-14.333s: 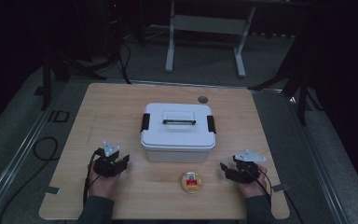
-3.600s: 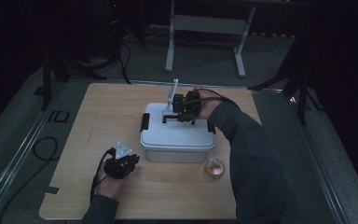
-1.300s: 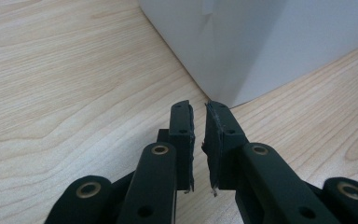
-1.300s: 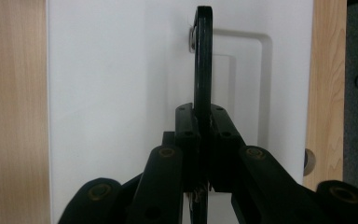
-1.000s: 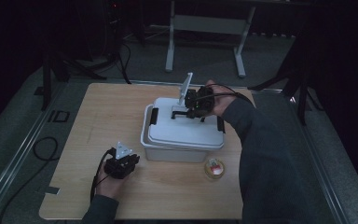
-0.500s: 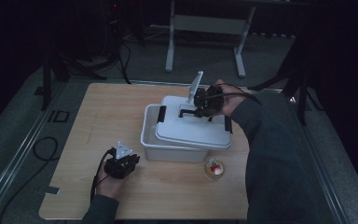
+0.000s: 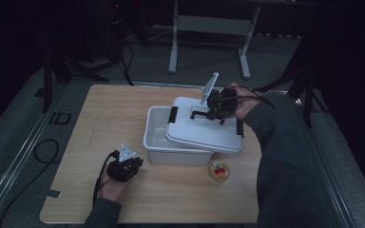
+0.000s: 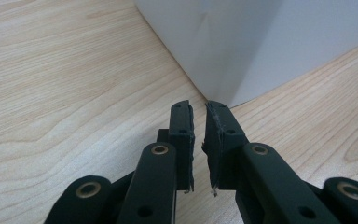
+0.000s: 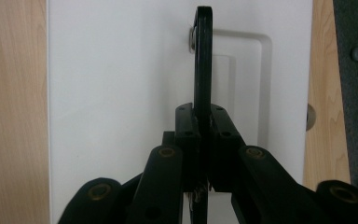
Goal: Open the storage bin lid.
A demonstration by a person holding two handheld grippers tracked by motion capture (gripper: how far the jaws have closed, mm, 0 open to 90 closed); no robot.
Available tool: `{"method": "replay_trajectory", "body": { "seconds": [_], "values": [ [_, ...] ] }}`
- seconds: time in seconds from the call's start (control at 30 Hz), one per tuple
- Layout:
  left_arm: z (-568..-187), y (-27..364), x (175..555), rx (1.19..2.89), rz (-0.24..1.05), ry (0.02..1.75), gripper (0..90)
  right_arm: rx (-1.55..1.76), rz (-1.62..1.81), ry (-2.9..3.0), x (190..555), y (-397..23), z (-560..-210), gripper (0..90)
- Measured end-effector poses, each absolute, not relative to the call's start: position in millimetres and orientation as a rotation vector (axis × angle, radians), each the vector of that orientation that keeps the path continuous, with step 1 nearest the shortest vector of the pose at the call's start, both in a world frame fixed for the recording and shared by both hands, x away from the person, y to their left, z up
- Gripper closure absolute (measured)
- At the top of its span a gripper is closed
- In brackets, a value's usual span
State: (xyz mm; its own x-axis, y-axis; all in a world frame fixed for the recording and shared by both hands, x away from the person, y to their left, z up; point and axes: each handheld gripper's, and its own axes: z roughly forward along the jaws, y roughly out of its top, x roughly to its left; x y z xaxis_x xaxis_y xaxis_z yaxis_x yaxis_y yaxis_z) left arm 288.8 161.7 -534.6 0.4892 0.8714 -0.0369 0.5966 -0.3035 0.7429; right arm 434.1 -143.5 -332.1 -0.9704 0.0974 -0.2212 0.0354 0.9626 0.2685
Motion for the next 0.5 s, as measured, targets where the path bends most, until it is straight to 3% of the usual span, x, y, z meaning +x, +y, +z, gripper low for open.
{"method": "replay_trajectory", "body": {
  "seconds": [0.5],
  "values": [
    [-535, 161, 289, 2.022, 0.489, 1.207, 81.1, 0.181, 0.381, 2.868, 437, -171, -330, 84.5]
  ]
}}
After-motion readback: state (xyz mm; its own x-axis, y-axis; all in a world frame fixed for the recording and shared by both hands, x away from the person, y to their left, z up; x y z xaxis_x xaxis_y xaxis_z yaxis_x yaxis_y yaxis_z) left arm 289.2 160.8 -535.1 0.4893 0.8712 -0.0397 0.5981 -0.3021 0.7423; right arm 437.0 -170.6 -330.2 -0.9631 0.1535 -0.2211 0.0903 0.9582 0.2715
